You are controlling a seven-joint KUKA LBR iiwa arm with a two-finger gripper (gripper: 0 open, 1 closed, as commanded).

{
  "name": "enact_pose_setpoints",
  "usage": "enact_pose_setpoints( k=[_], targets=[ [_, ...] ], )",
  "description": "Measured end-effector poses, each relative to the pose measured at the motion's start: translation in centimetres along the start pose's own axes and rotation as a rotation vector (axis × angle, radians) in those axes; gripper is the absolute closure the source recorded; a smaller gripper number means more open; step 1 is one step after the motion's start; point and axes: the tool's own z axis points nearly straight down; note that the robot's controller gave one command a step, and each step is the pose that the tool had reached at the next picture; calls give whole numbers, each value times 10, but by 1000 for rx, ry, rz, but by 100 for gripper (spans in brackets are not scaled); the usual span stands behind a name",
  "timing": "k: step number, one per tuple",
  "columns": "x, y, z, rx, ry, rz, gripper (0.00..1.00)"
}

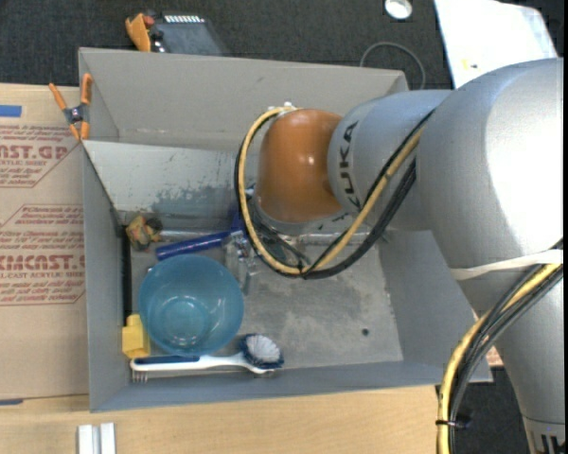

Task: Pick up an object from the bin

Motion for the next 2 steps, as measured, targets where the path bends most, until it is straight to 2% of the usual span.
enact_pose_setpoints(
  k=[1, 2],
  targets=[
    [0, 1, 0, 0, 0, -7, 100],
    [9, 29, -1, 2, -3, -327, 100]
  ],
)
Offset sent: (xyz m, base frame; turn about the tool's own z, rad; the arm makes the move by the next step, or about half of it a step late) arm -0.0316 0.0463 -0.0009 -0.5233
